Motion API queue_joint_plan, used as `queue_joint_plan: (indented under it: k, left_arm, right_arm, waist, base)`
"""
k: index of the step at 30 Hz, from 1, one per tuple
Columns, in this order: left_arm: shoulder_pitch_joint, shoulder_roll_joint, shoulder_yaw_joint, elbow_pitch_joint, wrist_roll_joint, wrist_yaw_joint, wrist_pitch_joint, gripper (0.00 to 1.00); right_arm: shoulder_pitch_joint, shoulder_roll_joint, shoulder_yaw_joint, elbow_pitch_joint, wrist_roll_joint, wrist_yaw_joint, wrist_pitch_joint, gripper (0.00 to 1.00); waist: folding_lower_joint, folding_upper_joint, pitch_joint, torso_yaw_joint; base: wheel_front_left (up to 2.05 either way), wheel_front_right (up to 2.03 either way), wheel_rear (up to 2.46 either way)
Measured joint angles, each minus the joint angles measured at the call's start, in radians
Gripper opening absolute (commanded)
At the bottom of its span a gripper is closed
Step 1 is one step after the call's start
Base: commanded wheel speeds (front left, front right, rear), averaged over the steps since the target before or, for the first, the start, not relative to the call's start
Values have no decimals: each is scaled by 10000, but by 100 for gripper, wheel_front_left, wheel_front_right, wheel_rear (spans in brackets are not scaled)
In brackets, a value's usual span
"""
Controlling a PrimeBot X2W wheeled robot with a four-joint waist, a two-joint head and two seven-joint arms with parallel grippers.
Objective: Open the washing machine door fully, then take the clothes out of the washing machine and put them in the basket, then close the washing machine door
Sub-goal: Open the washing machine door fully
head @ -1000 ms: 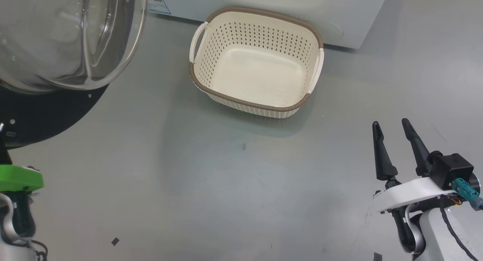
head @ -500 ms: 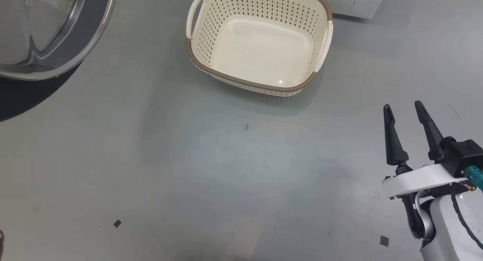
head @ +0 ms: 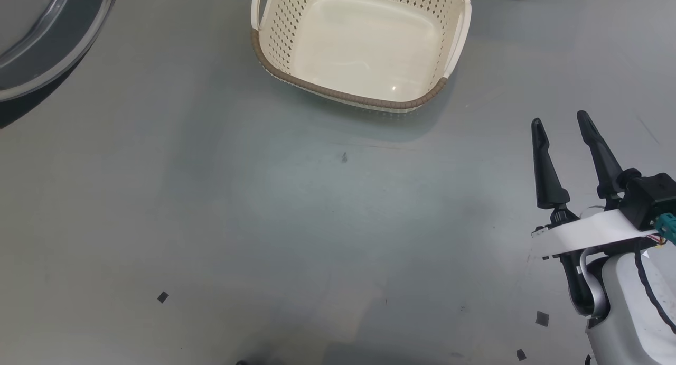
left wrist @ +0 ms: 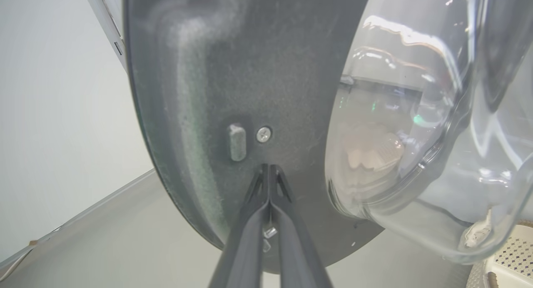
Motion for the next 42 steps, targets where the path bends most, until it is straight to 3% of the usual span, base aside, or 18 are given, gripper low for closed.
queue_joint_plan:
  k: [9, 19, 31, 42]
  left_arm:
    - [-528, 96, -173, 698, 2, -180, -13, 0]
    - [-596, -15, -516, 1296, 198, -351, -424, 0]
    - [-282, -368, -1122, 1509, 640, -533, -809, 0]
    - [821, -813, -2278, 1216, 1310, -708, -859, 0]
  right_arm:
    - [-85, -58, -98, -63, 0, 0, 29, 100]
    - [-86, 82, -102, 255, 19, 0, -17, 100]
    - [-82, 589, -50, 934, 445, 2, -153, 100]
    - [186, 861, 117, 1425, 629, 19, -207, 100]
  waist:
    - [0, 0, 293, -98]
    - [0, 0, -126, -153]
    - [0, 0, -1314, -261]
    - [0, 0, -2793, -474]
  base:
    - [0, 0, 0]
    - [0, 0, 0]
    - [0, 0, 0]
    - [0, 0, 0]
